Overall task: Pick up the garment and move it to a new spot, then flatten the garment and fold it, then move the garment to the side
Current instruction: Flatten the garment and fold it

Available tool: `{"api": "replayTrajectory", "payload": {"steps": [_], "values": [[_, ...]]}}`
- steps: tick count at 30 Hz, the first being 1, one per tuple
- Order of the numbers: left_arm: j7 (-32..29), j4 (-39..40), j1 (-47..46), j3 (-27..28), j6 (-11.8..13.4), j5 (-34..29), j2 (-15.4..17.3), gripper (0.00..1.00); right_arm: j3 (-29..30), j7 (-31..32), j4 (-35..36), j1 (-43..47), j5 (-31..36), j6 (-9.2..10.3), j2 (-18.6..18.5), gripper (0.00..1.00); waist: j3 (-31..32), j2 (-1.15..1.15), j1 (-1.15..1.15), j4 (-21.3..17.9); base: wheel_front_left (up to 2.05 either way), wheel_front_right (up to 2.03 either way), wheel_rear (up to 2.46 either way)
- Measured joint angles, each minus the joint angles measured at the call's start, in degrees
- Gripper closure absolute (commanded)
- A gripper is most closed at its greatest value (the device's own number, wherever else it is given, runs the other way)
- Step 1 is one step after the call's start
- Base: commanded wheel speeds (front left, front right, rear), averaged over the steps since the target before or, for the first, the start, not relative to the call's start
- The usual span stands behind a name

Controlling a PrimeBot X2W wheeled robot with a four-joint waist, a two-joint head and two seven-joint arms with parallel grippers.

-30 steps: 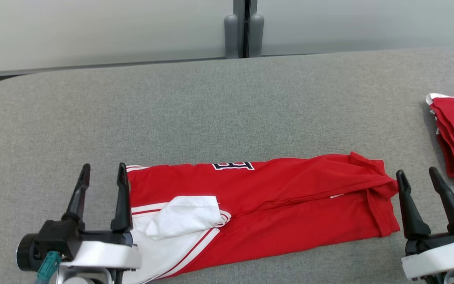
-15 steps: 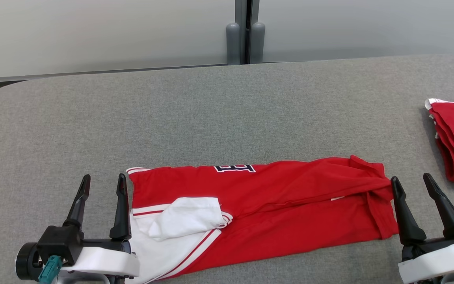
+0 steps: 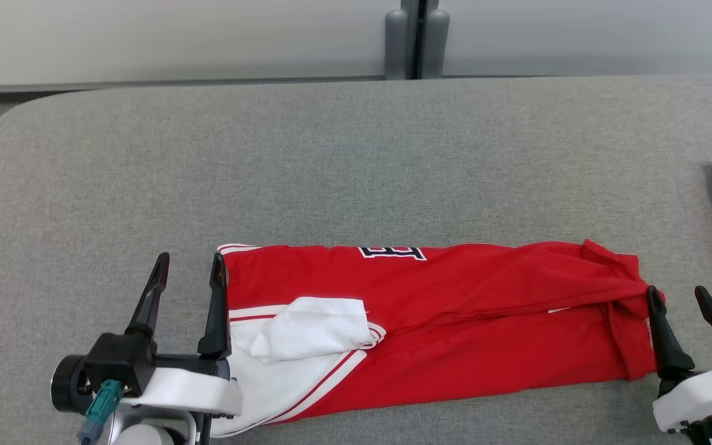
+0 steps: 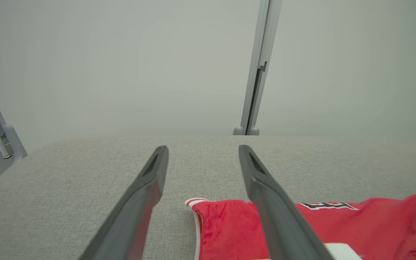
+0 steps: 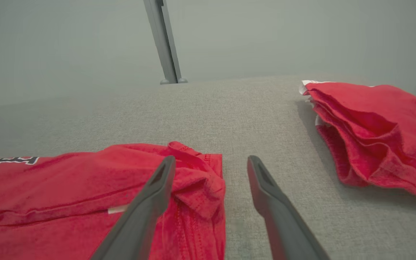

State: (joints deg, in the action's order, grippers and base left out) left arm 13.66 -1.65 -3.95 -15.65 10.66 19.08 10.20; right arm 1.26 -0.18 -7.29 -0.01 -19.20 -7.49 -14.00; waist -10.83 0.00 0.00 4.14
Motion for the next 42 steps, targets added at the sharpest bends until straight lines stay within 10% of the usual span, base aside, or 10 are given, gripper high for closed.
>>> {"api": "replayTrajectory", "payload": {"steps": [15,16,18,42], "values": [[1.11,-2.63,-4.63,-0.1,-1.25,-0.88,-1.88,0.0,-5.35,-2.41,-18.07,-7.06,-6.47,0.01,1.63,0.0,-4.6,0.0,0.0,2.03,0.0,0.0,0.0],[1.24,-2.66,-4.63,0.02,-1.27,-0.93,-1.91,0.0,-5.69,-2.72,-18.3,-7.08,-6.78,0.03,1.71,0.52,-4.63,0.0,0.0,1.91,0.0,0.0,0.0],[1.24,-2.65,-4.63,0.41,-1.27,-0.98,-1.88,0.0,-6.3,-3.32,-18.83,-7.31,-7.35,0.11,1.97,1.0,-4.74,0.0,0.0,1.61,0.0,0.0,0.0],[1.33,-1.8,-4.35,3.26,-2.11,-2.34,-2.88,0.0,-1.7,-12.78,-7.65,-6.26,-1.27,-0.07,-2.75,1.0,-3.86,0.0,0.0,-0.24,0.0,0.0,0.0]]}}
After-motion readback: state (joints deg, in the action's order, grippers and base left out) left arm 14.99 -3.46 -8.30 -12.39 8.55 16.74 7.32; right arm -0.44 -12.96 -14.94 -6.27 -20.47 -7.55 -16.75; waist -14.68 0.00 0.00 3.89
